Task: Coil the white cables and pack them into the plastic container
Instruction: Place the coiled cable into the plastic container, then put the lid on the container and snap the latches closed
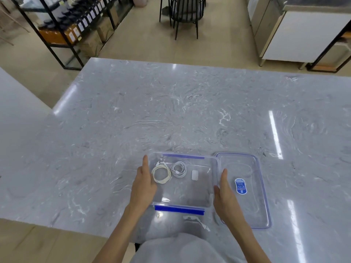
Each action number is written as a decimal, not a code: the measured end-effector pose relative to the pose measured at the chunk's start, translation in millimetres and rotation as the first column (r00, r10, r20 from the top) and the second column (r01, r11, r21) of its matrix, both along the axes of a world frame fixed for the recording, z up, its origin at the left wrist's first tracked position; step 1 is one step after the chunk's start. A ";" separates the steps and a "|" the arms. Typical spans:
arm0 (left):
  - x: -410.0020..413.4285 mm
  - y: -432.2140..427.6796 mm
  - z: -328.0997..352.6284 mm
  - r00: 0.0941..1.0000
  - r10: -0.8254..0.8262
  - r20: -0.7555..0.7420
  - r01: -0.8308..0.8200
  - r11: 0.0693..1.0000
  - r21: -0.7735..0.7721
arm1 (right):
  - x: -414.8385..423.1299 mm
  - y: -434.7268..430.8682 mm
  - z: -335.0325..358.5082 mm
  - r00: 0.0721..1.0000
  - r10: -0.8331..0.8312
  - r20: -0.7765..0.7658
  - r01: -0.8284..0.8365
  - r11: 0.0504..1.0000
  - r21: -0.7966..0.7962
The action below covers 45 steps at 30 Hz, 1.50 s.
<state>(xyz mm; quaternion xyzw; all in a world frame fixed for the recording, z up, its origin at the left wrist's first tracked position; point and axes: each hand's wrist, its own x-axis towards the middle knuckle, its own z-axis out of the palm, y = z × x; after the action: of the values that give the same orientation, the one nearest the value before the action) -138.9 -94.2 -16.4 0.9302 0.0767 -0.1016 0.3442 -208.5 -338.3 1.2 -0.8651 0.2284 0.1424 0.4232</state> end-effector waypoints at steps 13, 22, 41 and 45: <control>81.6 -191.6 40.8 0.773 -0.621 0.132 0.557 0.763 0.328 | -47.3 -70.0 12.0 0.854 -0.521 0.005 0.499 0.815 -0.293; 97.8 -255.6 -4.5 0.655 -0.702 -0.279 0.735 0.506 0.452 | -97.3 -66.7 -0.9 0.825 -0.524 -0.212 0.522 0.850 -0.072; 104.5 -268.4 62.2 0.762 -0.615 0.201 0.609 0.787 0.098 | -81.9 -101.6 9.8 0.450 -0.891 -0.059 0.781 0.361 0.510; 106.3 -186.1 85.6 0.903 -0.405 0.142 0.427 0.879 -0.213 | -44.5 -120.0 20.2 0.508 -0.861 0.023 0.675 0.415 0.610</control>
<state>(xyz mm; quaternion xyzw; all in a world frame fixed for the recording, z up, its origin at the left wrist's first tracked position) -32.6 -280.3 69.3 0.8804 -0.1540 -0.1383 0.4267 -253.0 -458.3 21.4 -0.5142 0.4807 -0.1634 0.6912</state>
